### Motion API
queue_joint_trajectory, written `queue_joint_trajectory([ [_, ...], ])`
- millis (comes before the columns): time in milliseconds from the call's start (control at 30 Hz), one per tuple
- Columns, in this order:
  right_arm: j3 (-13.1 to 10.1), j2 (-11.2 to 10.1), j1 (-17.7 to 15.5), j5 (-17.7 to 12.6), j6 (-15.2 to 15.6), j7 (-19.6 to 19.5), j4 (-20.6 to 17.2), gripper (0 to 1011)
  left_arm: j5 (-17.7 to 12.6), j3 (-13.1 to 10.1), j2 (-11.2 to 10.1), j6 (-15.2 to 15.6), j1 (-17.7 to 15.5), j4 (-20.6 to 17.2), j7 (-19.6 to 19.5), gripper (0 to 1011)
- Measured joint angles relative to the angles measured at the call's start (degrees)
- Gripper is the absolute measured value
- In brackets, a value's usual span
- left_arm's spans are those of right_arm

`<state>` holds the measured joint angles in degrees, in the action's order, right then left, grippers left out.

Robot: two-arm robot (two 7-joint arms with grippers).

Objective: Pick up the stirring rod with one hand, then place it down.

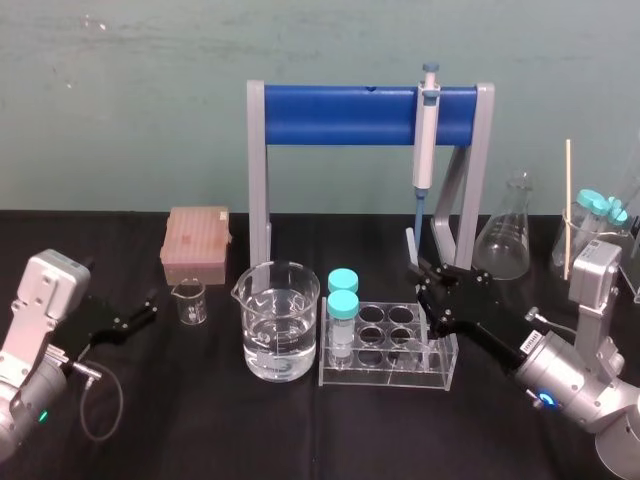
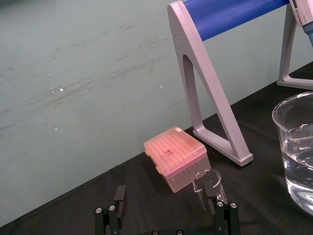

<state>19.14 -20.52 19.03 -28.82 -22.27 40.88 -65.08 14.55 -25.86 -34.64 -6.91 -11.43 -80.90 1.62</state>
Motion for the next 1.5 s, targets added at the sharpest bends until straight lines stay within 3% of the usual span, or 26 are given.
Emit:
queue_joint_trajectory([
  [667,0.19,-0.02,0.11,0.57,0.05,-0.38,0.20,96,0.00,0.00,0.00,0.00,0.00,0.00,0.00,1000],
  [1367,0.13,-0.02,0.09,0.47,0.05,-0.36,0.19,765,0.00,0.00,0.00,0.00,0.00,0.00,0.00,1000],
  [1467,0.13,-0.02,0.09,0.46,0.05,-0.35,0.19,818,0.00,0.00,0.00,0.00,0.00,0.00,0.00,1000],
  [1500,0.14,-0.02,0.09,0.45,0.05,-0.34,0.19,880,0.00,0.00,0.00,0.00,0.00,0.00,0.00,1000],
])
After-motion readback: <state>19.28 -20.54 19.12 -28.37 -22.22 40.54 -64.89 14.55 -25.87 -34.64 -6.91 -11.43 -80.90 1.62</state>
